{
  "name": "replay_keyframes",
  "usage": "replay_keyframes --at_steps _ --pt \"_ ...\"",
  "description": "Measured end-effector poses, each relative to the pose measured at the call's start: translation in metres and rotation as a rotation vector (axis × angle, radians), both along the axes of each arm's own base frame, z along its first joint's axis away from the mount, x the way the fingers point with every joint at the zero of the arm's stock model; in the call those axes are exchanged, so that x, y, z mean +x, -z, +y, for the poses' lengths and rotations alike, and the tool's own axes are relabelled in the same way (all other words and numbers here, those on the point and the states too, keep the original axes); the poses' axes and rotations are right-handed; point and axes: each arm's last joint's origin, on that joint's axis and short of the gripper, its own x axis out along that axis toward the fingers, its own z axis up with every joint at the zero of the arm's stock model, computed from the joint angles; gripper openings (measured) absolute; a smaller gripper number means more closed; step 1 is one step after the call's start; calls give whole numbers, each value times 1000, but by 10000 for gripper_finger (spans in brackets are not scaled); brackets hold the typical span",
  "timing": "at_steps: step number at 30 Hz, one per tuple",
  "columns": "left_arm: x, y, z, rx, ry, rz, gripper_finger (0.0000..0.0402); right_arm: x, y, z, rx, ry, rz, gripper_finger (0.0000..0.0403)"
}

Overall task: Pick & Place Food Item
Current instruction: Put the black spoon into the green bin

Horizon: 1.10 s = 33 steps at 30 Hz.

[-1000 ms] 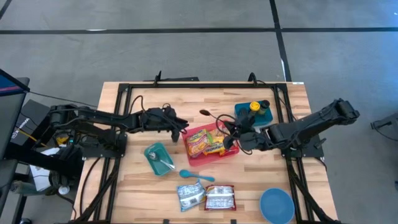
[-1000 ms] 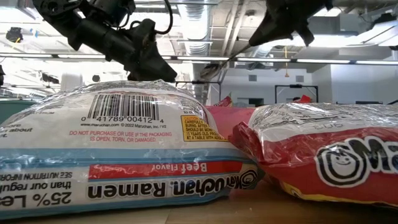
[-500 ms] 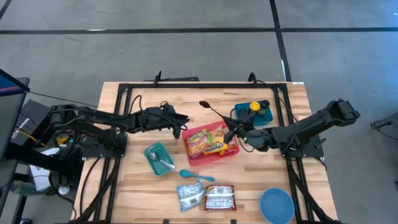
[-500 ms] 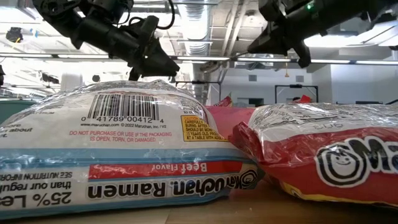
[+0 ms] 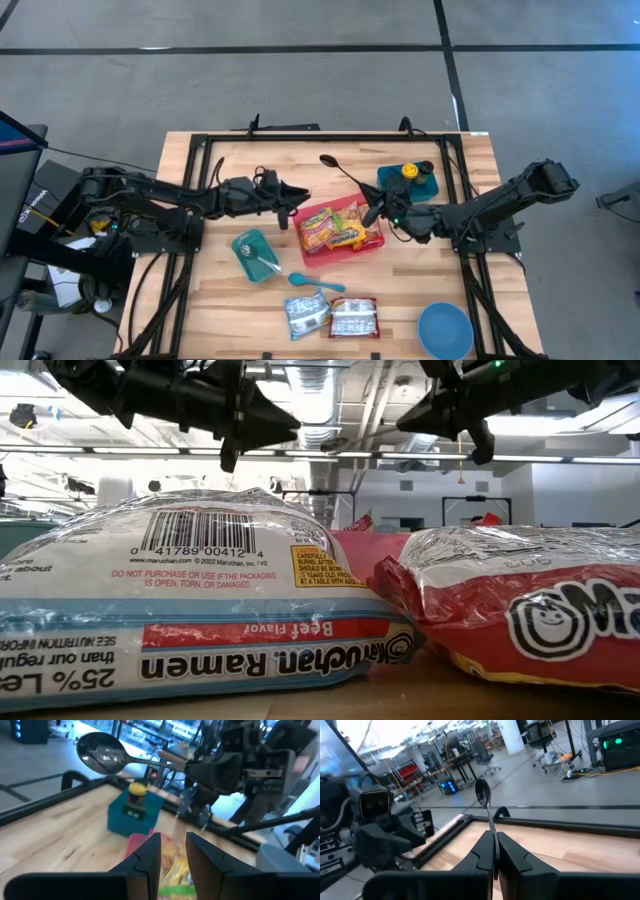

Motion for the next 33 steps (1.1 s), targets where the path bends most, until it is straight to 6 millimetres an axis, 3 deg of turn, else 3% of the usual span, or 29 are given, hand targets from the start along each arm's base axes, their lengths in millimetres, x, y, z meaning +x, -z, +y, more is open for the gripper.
replay_keyframes --at_steps 7,15,26,33 --pt "-7 8 0 -17 -40 -172 85 0 -2 0 2 -26 -54 0" --pt "-2 18 4 -61 21 -301 85 19 6 -3 -50 -105 -148 0" --pt "0 20 4 -55 26 -339 85 46 29 -16 -34 -196 -295 0" --pt "0 20 3 -59 26 -339 85 66 30 -14 -40 -254 -320 1"
